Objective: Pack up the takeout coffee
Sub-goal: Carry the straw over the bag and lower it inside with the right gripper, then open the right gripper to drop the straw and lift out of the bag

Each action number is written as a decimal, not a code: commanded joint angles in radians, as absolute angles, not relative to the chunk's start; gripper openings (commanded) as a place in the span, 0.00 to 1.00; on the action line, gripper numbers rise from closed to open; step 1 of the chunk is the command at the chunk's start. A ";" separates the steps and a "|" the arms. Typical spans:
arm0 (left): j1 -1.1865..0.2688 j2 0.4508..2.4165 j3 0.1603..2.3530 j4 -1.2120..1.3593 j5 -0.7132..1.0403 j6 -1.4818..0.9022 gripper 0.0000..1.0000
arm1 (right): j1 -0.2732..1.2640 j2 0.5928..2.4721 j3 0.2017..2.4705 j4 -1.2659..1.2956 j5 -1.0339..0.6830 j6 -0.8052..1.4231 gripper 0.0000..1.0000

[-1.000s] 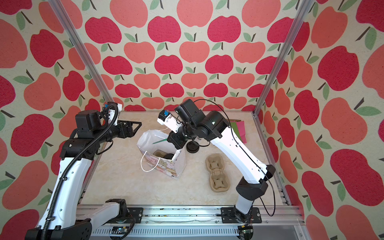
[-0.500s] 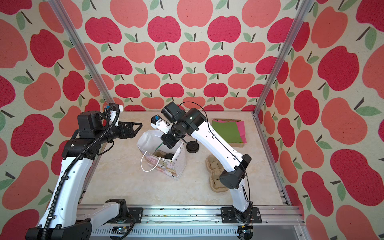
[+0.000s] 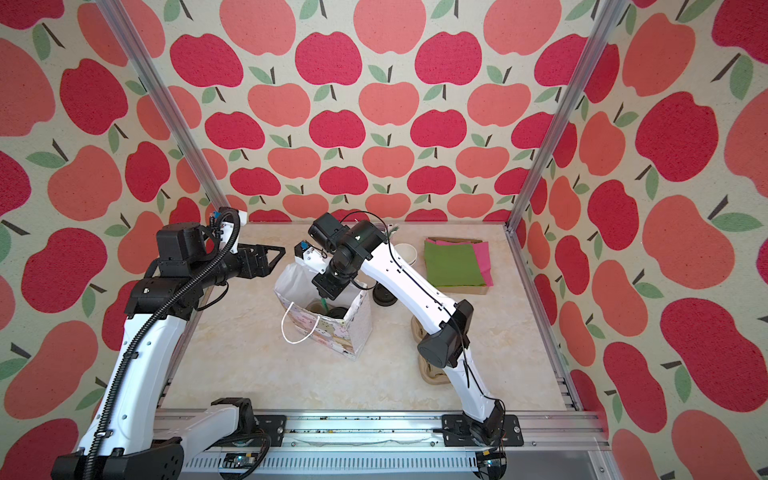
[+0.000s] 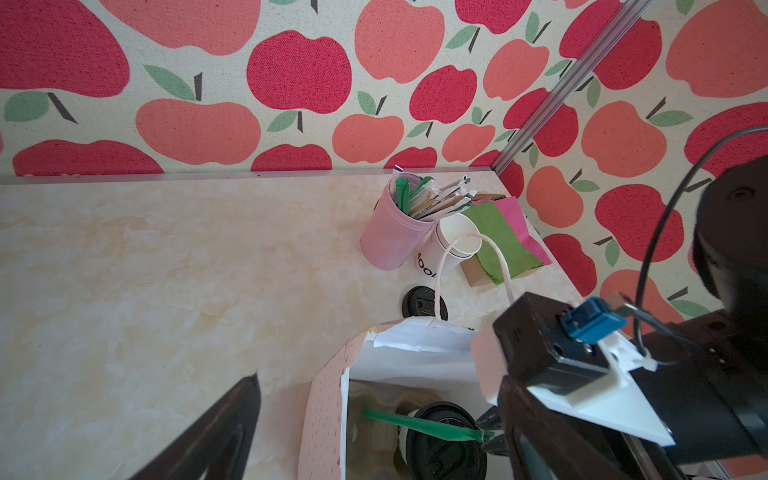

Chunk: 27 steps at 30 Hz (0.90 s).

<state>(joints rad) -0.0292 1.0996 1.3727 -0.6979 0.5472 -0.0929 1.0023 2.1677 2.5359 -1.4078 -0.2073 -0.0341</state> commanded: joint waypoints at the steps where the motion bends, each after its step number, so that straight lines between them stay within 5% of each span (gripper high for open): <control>1: -0.026 1.093 1.358 -0.672 0.545 -0.103 0.92 | 1.009 2.186 2.578 -1.416 -0.201 -0.031 0.23; 13: -0.026 1.066 1.359 -0.674 0.542 -0.103 0.92 | 1.005 2.031 2.589 -1.322 -0.108 -0.023 0.50; 21: -0.025 1.062 1.352 -0.666 0.549 -0.100 0.92 | 0.899 1.701 2.228 -1.114 0.080 0.022 0.58; 27: -0.026 1.059 1.346 -0.657 0.562 -0.095 0.92 | 0.651 1.413 1.854 -0.936 0.105 0.162 0.68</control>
<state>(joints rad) -0.0292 1.0733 1.3598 -0.6937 0.5484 -0.0925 0.7284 1.4864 1.9690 -1.0431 0.0608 0.0689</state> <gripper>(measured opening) 0.924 0.671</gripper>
